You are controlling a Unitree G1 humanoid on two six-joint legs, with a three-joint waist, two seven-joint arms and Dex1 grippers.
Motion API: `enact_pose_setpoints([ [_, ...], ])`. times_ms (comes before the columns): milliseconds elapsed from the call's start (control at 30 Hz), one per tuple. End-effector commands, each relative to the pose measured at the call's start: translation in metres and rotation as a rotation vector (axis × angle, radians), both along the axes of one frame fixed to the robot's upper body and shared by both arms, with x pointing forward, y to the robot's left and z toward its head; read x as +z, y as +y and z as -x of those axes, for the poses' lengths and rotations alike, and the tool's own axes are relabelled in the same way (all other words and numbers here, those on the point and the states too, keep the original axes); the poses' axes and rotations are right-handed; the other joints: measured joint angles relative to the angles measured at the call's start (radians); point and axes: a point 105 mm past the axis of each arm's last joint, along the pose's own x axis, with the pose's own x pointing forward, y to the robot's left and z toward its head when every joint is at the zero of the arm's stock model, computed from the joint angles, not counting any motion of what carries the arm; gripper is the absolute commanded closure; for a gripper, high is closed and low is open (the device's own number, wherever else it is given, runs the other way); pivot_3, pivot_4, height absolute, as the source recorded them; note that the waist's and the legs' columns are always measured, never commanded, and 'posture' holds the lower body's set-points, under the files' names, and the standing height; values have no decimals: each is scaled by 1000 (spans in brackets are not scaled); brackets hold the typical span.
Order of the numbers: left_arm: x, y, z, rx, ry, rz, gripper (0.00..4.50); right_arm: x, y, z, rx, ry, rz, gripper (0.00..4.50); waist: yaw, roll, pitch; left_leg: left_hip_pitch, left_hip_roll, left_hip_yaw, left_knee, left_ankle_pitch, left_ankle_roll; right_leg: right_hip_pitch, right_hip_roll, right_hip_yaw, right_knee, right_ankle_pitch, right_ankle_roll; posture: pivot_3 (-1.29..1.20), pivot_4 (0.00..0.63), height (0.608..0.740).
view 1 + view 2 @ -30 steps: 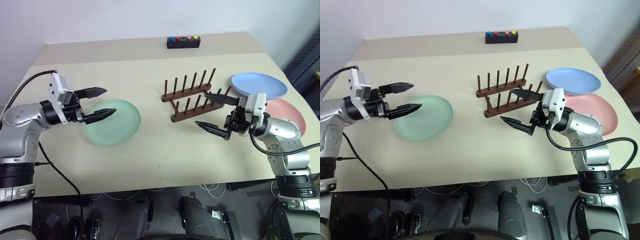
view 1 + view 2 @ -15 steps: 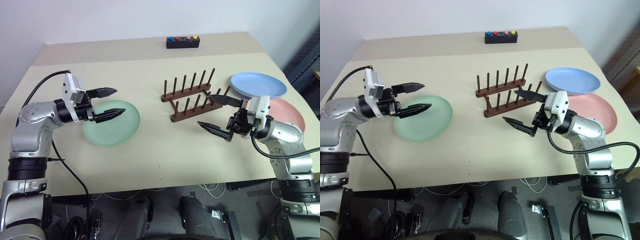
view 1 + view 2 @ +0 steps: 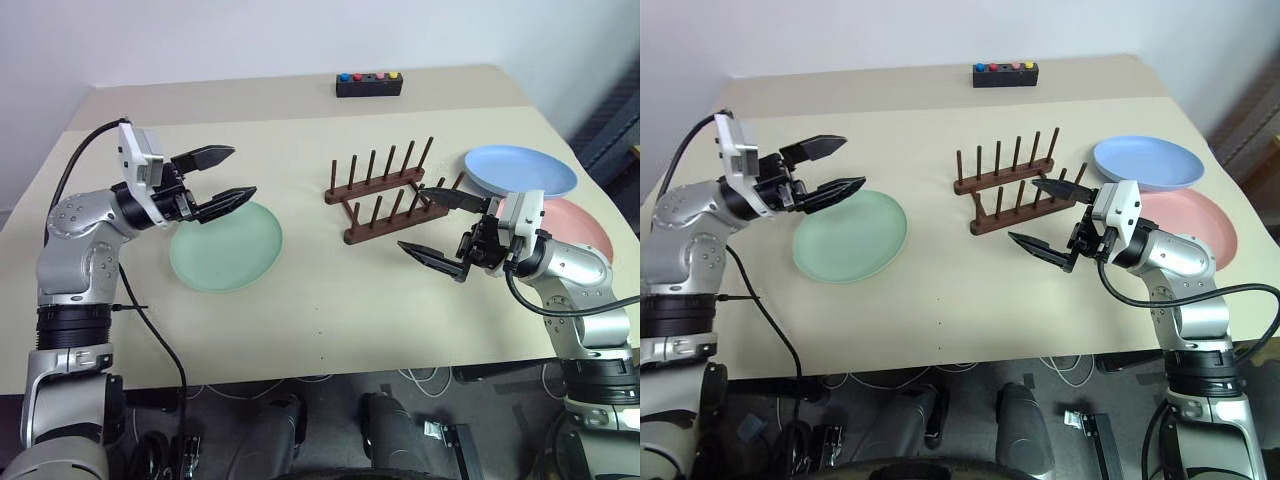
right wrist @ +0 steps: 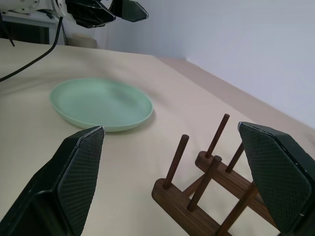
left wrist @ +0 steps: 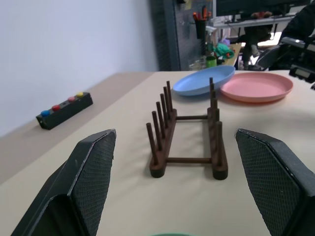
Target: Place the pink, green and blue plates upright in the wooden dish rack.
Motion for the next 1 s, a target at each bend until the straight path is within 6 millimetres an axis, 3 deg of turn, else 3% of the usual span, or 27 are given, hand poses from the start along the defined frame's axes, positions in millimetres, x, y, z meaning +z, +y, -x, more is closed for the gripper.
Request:
enact_pose_setpoints([
  [33, 4, -9, 2, -25, -36, -9, 513, 14, -1, 4, -2, -61, 9, 44, -1, 0, 0, 0, 0, 0, 0, 0, 0, 0, 0, 0, 0, 0, 0, 0, 150, 740],
  [167, 0, -19, 0, -46, -30, -25, 513, 15, -3, 3, -9, -65, 10, 44, -4, 0, 0, 0, 0, 0, 0, 0, 0, 0, 0, 0, 0, 0, 0, 0, 150, 740],
  [333, -5, -46, 0, -86, 2, -9, 513, 17, -3, 2, -11, -68, 17, 44, -1, 0, 0, 0, 0, 0, 0, 0, 0, 0, 0, 0, 0, 0, 0, 0, 150, 740],
  [467, -35, -81, 3, -133, 51, -157, 513, 19, -2, 4, -11, -68, 17, 44, 0, 0, 0, 0, 0, 0, 0, 0, 0, 0, 0, 0, 0, 0, 0, 0, 150, 740],
  [633, -50, -98, 1, -130, 72, -262, 513, 17, -3, 5, -25, -67, 20, 44, -4, 0, 0, 0, 0, 0, 0, 0, 0, 0, 0, 0, 0, 0, 0, 0, 150, 740],
  [733, -75, -100, -20, 4, 54, -433, 513, 16, -8, 10, -40, -60, 27, 44, 0, 0, 0, 0, 0, 0, 0, 0, 0, 0, 1, 0, 0, 0, 0, 0, 150, 740],
  [833, -80, -111, -31, 71, 53, -429, 513, 10, -21, 14, -87, -41, 63, 44, 11, 0, 0, 0, -1, 0, 0, 0, 0, 1, 0, 0, 0, 0, 0, 0, 150, 740],
  [1000, -86, -130, -33, 71, 78, -394, 513, 5, -34, 23, -134, -16, 85, 44, 20, -1, 0, 0, -1, 0, 1, 0, 0, 1, 0, 0, -1, 0, 0, 0, 150, 740],
])
